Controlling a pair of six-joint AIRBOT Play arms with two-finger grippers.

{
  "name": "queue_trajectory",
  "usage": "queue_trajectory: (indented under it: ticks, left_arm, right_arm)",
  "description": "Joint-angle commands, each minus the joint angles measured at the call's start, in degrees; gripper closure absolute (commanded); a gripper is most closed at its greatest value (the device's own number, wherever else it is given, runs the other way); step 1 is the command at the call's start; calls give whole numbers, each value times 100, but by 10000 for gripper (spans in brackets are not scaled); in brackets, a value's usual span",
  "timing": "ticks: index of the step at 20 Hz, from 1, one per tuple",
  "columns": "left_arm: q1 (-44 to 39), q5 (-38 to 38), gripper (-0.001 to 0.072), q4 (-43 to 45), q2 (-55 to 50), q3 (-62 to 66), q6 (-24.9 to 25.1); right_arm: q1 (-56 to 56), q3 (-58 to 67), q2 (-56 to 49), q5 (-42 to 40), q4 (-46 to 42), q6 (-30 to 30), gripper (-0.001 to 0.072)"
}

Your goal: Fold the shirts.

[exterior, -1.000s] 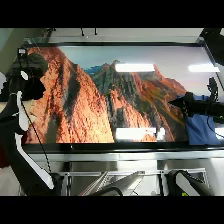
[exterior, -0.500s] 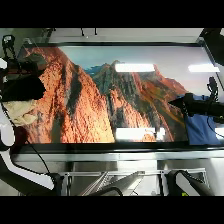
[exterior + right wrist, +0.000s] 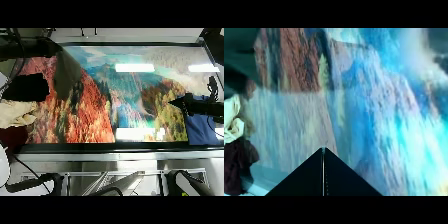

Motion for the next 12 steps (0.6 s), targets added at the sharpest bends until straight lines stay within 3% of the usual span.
queue_trajectory:
  ticks: [1,4,8,9,10,11,12]
  left_arm:
    - [-874,-863,696,-173,341,-557,-177]
    - [-1495,-872,696,-138,361,-1718,-179]
    - [-1878,-348,691,-136,361,-2815,-151]
    - [-1849,-306,650,-127,361,-2833,-149]
    - [-1755,-361,276,-133,363,-2754,-160]
    - [-1628,-448,0,-133,363,-2636,-306]
    - [-1460,-557,0,-129,363,-2505,-411]
  right_arm:
    - [2,0,-4,-76,15,2,688]
    - [4,0,-28,-72,15,4,687]
    - [2,0,-57,-136,17,4,688]
    - [4,0,-68,-125,55,2,688]
    - [4,0,-81,-68,101,0,687]
    - [4,0,-83,28,94,-7,681]
    - [4,0,-83,129,96,-94,680]
